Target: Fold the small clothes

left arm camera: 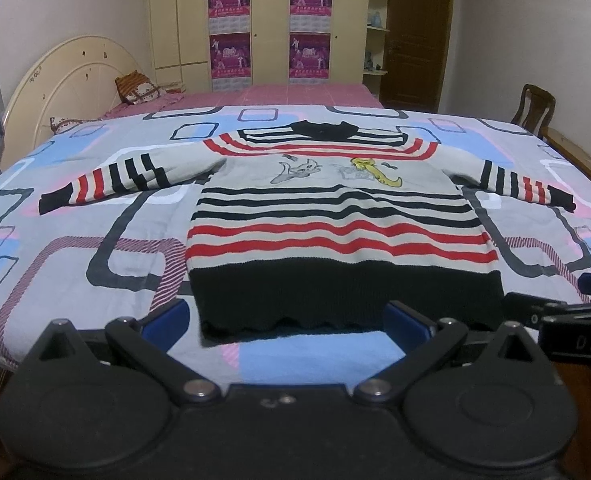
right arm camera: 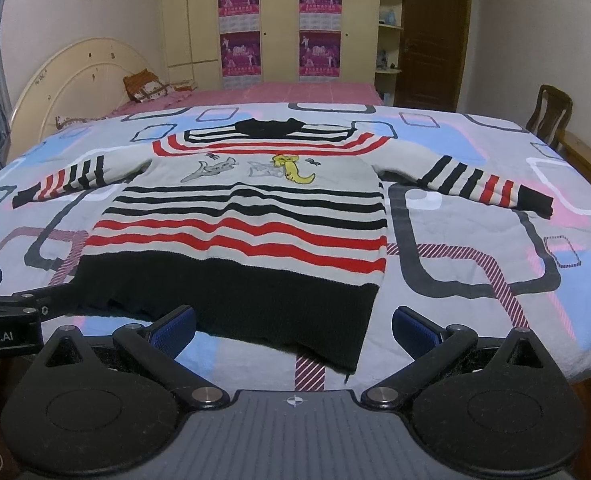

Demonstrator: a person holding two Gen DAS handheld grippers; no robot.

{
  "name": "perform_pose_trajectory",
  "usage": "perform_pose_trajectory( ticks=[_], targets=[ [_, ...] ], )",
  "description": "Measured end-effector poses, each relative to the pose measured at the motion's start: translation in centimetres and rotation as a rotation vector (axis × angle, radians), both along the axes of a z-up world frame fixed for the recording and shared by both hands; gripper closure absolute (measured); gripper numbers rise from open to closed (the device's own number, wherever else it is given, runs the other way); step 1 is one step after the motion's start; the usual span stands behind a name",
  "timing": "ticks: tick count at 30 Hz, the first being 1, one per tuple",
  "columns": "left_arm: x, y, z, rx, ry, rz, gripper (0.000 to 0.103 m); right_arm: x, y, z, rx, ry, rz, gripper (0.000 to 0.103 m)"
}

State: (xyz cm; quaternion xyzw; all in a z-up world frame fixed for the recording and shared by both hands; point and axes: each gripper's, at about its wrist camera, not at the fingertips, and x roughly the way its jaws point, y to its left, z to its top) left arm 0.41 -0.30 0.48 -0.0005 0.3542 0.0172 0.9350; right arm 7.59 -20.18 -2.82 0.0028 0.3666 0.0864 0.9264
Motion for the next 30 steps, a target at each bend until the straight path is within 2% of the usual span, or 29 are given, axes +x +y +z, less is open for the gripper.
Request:
perform_pose_trajectory(
  ticks=[30],
  targets=[
    [-0.02, -0.39, -0.52, 0.003, 0.0, -0.004, 0.0, -0.39, -0.52, -0.09, -0.004, 0.0, -0.013, 0.0]
  ],
)
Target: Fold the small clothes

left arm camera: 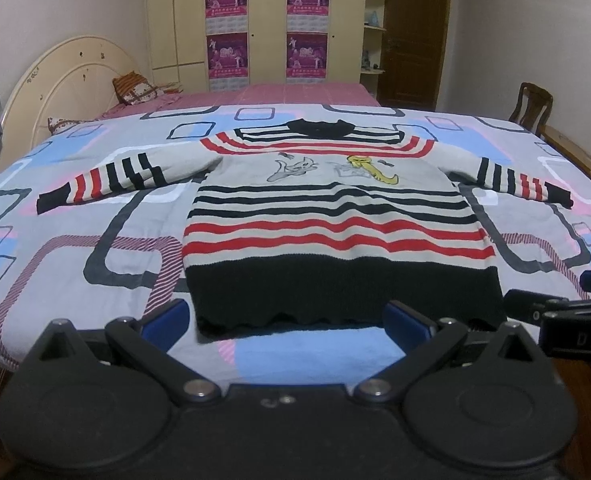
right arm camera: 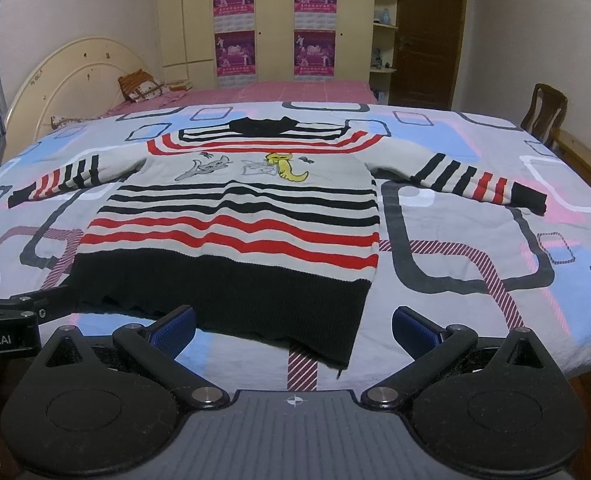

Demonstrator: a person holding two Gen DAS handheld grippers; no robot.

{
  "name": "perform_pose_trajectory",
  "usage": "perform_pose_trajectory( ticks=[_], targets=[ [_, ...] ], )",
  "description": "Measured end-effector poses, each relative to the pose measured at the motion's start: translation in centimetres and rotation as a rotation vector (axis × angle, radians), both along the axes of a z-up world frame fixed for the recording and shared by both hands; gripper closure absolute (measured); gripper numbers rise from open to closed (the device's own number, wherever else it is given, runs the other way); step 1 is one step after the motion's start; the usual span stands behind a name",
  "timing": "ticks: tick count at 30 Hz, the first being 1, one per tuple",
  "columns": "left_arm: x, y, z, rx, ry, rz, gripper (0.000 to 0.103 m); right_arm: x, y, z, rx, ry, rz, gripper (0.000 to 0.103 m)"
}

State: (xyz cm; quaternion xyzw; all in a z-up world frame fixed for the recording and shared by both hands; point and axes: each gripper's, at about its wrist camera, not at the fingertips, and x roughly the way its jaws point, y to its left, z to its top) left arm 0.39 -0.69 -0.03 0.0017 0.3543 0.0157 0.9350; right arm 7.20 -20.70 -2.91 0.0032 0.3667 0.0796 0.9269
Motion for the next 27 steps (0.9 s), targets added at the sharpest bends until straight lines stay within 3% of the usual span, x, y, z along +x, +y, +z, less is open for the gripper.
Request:
perform_pose_trajectory(
  ticks=[27],
  targets=[
    [0.62, -0.07, 0.12, 0.011, -0.002, -0.007, 0.0, 0.55, -0.65, -0.1, 0.01, 0.004, -0.014, 0.0]
  ],
)
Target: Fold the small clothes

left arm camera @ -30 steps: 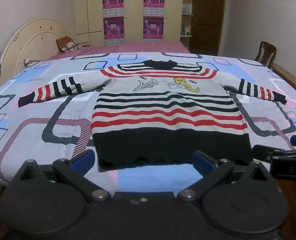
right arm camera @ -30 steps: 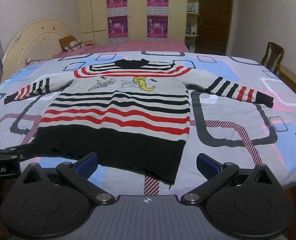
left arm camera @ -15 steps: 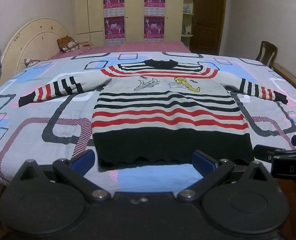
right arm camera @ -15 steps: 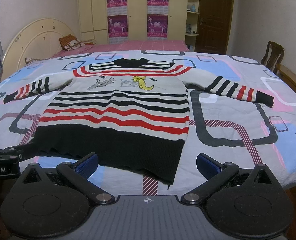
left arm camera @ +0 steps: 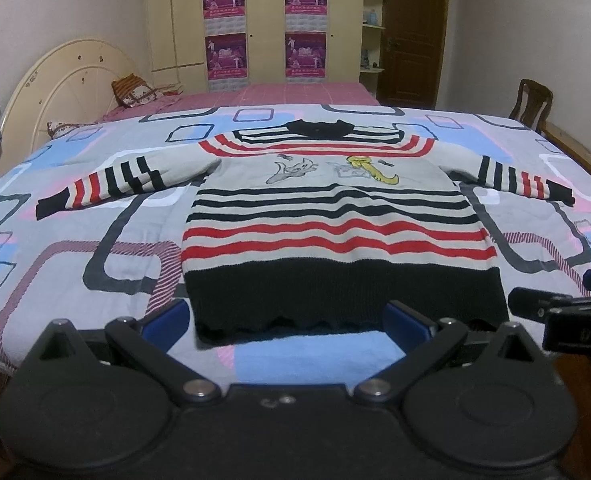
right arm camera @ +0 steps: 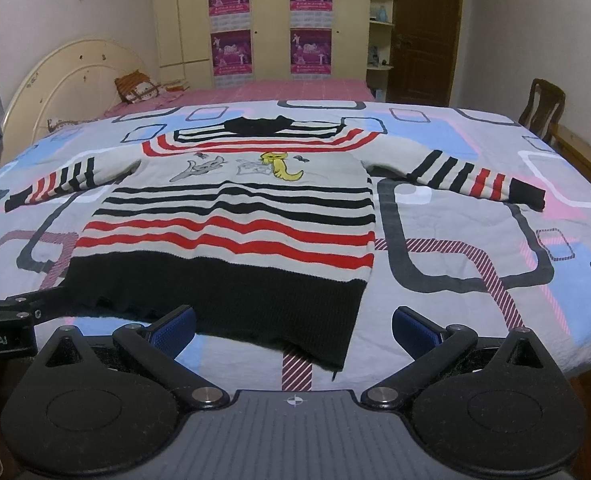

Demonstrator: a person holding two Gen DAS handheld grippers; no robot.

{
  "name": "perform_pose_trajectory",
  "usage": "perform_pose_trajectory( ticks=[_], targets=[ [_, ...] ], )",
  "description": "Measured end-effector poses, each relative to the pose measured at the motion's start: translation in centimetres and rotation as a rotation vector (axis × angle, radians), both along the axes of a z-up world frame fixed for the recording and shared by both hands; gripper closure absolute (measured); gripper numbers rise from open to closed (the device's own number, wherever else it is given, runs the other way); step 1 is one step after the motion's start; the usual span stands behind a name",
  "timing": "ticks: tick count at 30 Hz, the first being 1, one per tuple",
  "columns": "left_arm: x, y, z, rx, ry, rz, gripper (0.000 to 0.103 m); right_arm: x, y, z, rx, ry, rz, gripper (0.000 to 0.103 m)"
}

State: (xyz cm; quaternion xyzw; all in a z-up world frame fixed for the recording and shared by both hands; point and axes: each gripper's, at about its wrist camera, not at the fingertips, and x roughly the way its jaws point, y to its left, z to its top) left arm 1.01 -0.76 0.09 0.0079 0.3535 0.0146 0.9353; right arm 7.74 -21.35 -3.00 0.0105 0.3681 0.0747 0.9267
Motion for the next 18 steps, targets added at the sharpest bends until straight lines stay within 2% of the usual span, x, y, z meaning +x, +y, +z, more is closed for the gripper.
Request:
perform_pose_trajectory(
  ticks=[13, 18],
  targets=[
    [4.7, 0.8, 1.5, 0.003, -0.038, -0.039, 0.0, 4.2, -1.1, 1.2, 0.025, -0.046, -0.095, 0.0],
    [7.7, 1.3, 1.3, 0.036, -0.014, -0.055, 0.0, 6.4, -1.2, 1.9, 0.045, -0.073, -0.137, 0.0]
  ],
)
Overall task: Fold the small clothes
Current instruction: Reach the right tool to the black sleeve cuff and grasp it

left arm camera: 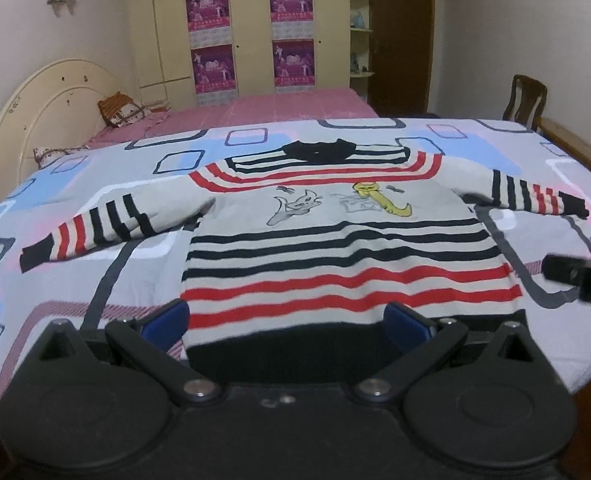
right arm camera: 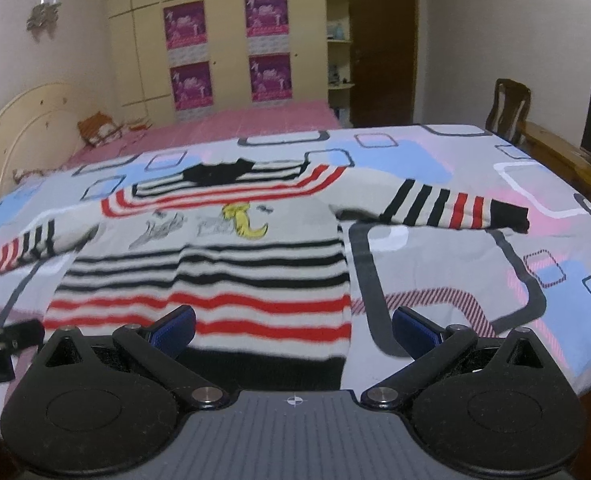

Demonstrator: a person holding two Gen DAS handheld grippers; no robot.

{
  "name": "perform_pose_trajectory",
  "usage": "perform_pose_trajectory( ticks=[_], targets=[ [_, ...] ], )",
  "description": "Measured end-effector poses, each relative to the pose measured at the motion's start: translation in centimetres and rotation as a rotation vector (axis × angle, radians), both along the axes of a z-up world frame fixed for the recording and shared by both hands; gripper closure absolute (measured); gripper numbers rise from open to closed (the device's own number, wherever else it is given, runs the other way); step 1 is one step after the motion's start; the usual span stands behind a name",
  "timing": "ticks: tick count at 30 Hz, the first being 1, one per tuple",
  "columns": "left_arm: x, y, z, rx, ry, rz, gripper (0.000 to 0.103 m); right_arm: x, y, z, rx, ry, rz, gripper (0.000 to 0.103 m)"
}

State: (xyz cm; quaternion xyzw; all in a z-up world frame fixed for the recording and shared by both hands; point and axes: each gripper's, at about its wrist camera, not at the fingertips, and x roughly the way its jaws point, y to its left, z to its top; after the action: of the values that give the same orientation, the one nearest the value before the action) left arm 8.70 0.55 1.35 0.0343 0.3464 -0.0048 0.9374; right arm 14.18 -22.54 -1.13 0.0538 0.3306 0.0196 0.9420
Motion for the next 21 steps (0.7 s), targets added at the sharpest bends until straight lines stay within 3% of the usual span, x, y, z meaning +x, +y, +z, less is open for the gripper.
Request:
perform_pose_trajectory(
  ticks=[12, 16, 21],
  targets=[
    [6.0, 0.8, 0.1, -0.013, 0.003, -0.071, 0.0, 4.1, -1.1, 0.9, 0.065, -0.056, -0.091, 0.0],
    [8.0, -0.2, -0.5, -0.038, 0.022, -0.094, 0.0, 5.1, -3.2, 0.7, 0.06, -0.063, -0.146, 0.0],
    [11.2, -3.4, -1.6, -0.014, 0.051, -0.105, 0.0, 7.4, -6.6, -0.1, 0.061, -0.075, -0.185, 0.0]
  ],
)
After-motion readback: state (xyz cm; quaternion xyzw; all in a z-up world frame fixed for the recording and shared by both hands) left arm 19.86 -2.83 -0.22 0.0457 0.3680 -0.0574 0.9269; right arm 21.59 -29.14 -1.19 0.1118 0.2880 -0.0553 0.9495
